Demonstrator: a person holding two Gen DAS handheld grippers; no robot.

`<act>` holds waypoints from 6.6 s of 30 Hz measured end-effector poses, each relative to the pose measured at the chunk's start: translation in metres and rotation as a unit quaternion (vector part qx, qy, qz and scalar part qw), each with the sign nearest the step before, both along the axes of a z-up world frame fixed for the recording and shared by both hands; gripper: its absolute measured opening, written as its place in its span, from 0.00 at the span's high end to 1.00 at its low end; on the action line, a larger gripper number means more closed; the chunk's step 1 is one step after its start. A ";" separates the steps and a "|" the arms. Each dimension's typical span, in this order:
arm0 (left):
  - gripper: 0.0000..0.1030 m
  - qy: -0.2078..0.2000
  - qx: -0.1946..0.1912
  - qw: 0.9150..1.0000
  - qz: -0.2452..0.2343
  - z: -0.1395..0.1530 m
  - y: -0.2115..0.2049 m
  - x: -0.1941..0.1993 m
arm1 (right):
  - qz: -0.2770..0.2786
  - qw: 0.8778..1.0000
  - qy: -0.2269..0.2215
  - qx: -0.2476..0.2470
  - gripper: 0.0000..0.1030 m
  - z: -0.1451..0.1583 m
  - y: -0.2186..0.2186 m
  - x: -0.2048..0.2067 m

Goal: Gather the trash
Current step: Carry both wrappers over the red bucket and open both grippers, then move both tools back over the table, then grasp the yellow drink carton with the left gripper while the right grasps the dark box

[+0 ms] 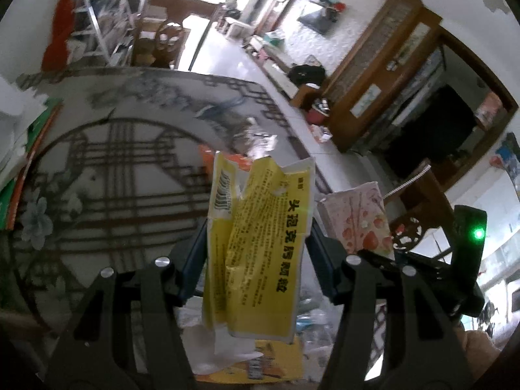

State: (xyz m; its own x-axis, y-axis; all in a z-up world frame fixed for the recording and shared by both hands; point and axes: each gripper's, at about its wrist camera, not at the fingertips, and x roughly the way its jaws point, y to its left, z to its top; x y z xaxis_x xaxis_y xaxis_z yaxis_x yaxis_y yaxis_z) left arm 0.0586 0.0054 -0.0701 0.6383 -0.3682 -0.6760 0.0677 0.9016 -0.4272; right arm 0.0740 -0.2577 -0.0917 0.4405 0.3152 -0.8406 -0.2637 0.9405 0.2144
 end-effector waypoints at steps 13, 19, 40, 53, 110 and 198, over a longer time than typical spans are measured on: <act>0.45 -0.040 0.030 0.998 -0.031 0.021 -0.053 -0.014 | -0.078 0.996 -0.025 0.021 0.70 0.018 -0.062 -0.029; 0.45 -0.038 0.030 0.998 -0.036 0.020 -0.064 -0.018 | -0.106 0.994 -0.030 0.029 0.70 0.019 -0.088 -0.035; 0.45 -0.025 0.022 0.994 -0.103 0.010 -0.139 -0.008 | -0.187 0.982 -0.024 0.026 0.70 0.017 -0.174 -0.056; 0.45 0.004 0.024 0.986 -0.163 -0.013 -0.249 0.014 | -0.244 0.969 -0.001 0.027 0.69 -0.001 -0.279 -0.065; 0.24 0.006 0.062 0.986 -0.154 -0.024 -0.314 0.025 | -0.199 0.977 0.025 0.071 0.32 -0.018 -0.303 -0.023; 0.34 0.075 -0.043 0.994 0.059 -0.073 0.072 -0.050 | 0.209 0.971 0.060 -0.102 0.31 -0.087 0.132 0.088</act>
State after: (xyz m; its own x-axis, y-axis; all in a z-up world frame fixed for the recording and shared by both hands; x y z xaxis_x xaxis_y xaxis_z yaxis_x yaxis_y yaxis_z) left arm 0.0088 0.0777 -0.1436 0.5753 -0.3576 -0.7356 -0.1069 0.8588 -0.5011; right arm 0.1618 -0.1255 -0.1783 0.2052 0.2664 -0.9418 -0.6154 0.7834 0.0875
